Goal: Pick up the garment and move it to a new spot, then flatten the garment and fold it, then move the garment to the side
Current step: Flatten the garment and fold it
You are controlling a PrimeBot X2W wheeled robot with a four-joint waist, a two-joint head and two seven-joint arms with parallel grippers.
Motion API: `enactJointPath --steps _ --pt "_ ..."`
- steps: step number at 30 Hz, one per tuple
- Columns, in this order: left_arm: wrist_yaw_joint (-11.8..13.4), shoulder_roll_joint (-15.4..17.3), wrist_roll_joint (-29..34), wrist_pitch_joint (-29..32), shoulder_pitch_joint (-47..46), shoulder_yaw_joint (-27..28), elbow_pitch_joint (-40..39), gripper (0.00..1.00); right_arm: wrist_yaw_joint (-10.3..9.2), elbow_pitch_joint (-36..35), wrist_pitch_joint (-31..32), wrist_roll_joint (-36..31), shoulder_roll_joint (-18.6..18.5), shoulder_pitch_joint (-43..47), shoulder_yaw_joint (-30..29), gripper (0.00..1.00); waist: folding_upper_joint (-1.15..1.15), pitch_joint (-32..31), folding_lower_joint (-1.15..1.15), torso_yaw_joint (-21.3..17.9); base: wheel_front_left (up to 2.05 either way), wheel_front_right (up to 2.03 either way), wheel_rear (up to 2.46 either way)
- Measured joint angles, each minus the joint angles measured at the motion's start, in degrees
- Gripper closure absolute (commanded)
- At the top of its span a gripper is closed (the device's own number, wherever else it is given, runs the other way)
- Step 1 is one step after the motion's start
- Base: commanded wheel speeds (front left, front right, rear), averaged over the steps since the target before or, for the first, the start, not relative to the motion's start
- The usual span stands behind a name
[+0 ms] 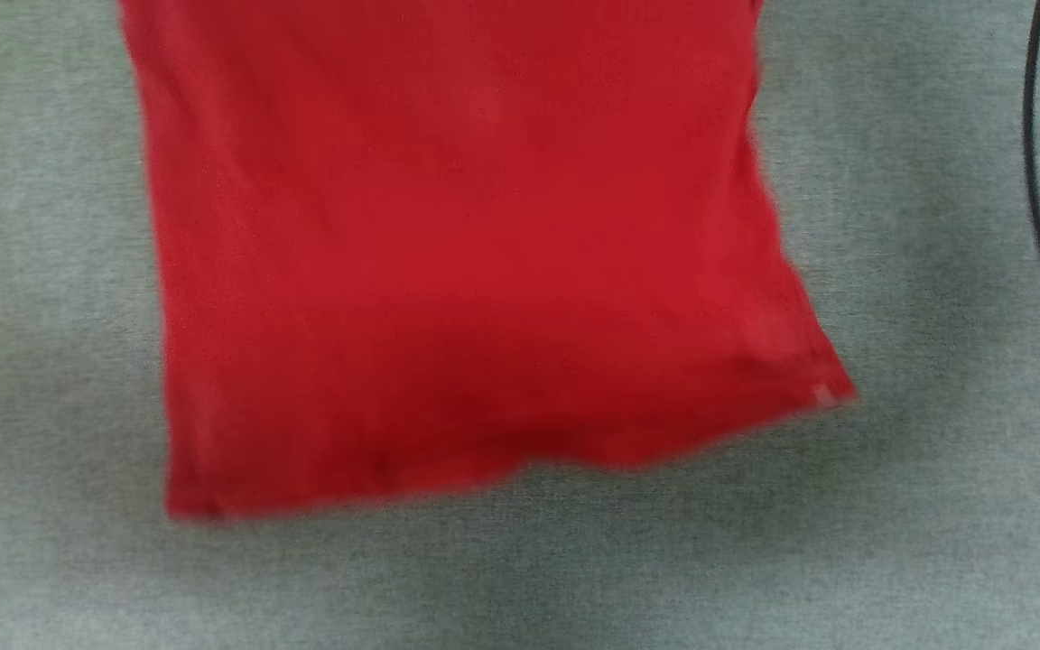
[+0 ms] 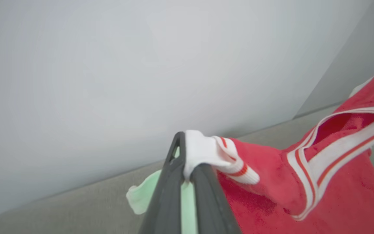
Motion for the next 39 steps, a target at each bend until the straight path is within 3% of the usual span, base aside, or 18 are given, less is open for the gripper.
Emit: enactJointPath --steps 3,6,11,16,21,26,33,38,39 --pt "0.0 -2.1 -2.7 0.1 -6.2 2.8 6.0 1.00 0.00 6.3 -3.9 -4.4 5.9 -9.0 -6.3 1.00 0.00 0.4 0.00 -1.0 0.00 0.00 0.00" --pt "0.0 -4.8 -4.0 -1.9 -12.2 6.1 10.6 1.00 0.00 11.8 -9.0 -10.9 8.8 -17.2 -12.5 1.00 0.00 0.3 0.00 -1.4 0.00 0.00 0.00" --pt "0.0 -7.1 -7.9 -4.4 -18.1 11.4 12.0 1.00 0.00 18.6 -17.4 -19.4 10.7 -26.2 -21.6 1.00 0.00 -1.2 0.00 -1.4 0.00 0.00 0.00" --pt "0.0 -6.4 -10.3 -2.0 -13.7 9.8 7.8 1.00 0.00 24.7 -19.4 -21.7 11.2 -25.7 -22.6 1.00 0.00 -3.2 0.00 -1.0 0.00 0.00 0.00" --pt "0.0 -2.5 -12.7 -0.6 -0.5 6.1 -1.8 1.00 0.00 26.9 -19.0 -18.0 10.9 -16.1 -19.0 1.00 0.00 -5.2 0.00 -0.7 0.00 0.00 0.00" --pt "0.0 1.5 -14.9 -3.5 15.1 3.2 -12.8 1.00 0.00 22.4 -14.0 -10.0 7.2 0.2 -12.7 1.00 0.00 -7.6 0.00 -0.5 0.00 0.00 0.00" --pt "0.0 4.1 -13.9 -6.2 33.9 1.0 -21.0 1.00 0.01 2.2 -0.8 2.2 1.0 28.2 -8.0 1.00 0.00 -11.4 0.00 -0.1 0.00 0.00 0.00" --pt "0.0 4.1 -12.2 -6.4 45.7 4.6 -24.2 1.00 0.01 -14.4 8.9 8.0 -1.4 46.1 -10.9 1.00 0.00 -13.8 0.00 0.5 0.00 0.00 0.00" --pt "0.0 4.1 -12.2 -6.4 45.7 4.6 -24.2 1.00 0.01 -14.4 8.9 8.0 -1.4 46.1 -10.9 1.00 0.00 -13.8 0.00 0.5 0.00 0.00 0.00"
